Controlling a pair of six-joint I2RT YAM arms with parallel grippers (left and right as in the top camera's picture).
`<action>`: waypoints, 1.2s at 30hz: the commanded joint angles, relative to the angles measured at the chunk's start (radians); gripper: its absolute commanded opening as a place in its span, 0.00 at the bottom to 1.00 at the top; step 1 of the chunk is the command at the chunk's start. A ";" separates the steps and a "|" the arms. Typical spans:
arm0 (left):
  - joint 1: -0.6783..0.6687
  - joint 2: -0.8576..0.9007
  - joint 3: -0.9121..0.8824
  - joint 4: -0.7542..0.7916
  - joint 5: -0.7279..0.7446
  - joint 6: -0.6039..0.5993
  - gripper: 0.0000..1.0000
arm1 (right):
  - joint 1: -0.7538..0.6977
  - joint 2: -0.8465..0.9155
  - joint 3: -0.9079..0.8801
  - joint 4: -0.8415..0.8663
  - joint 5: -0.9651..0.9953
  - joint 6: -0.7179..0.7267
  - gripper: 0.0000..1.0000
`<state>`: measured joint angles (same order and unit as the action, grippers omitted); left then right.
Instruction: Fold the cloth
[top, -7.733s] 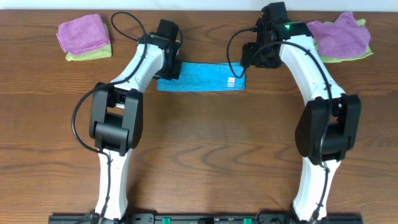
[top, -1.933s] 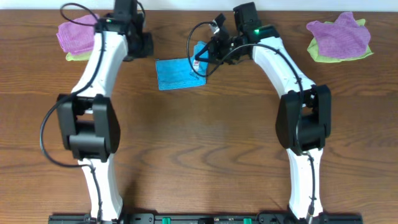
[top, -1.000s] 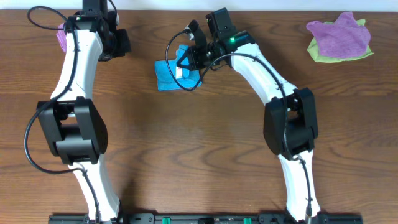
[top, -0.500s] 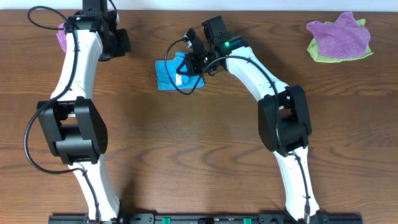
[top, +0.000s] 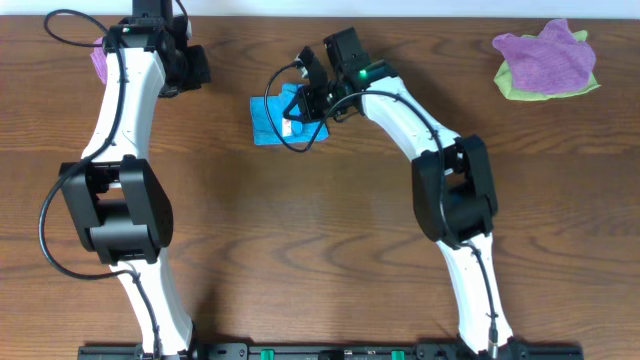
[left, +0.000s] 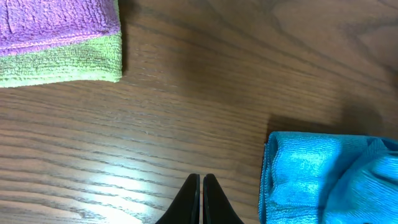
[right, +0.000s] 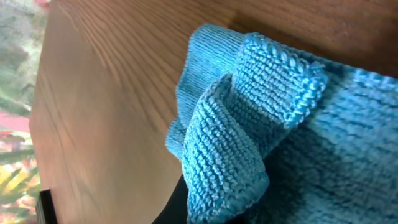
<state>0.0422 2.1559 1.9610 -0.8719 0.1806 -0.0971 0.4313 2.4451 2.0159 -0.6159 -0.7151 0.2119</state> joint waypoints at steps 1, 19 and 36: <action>-0.002 -0.011 0.014 -0.002 0.004 0.015 0.06 | 0.016 0.014 0.016 0.007 0.002 0.013 0.01; -0.002 -0.011 0.014 0.016 0.002 0.015 0.06 | -0.004 0.014 0.017 0.098 -0.221 0.082 0.92; -0.005 0.045 0.003 -0.028 0.092 -0.005 0.06 | -0.222 -0.120 0.278 -0.600 0.358 -0.145 0.84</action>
<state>0.0326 2.1624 1.9610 -0.8848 0.2359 -0.1005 0.2184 2.4248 2.2105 -1.1500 -0.6289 0.1753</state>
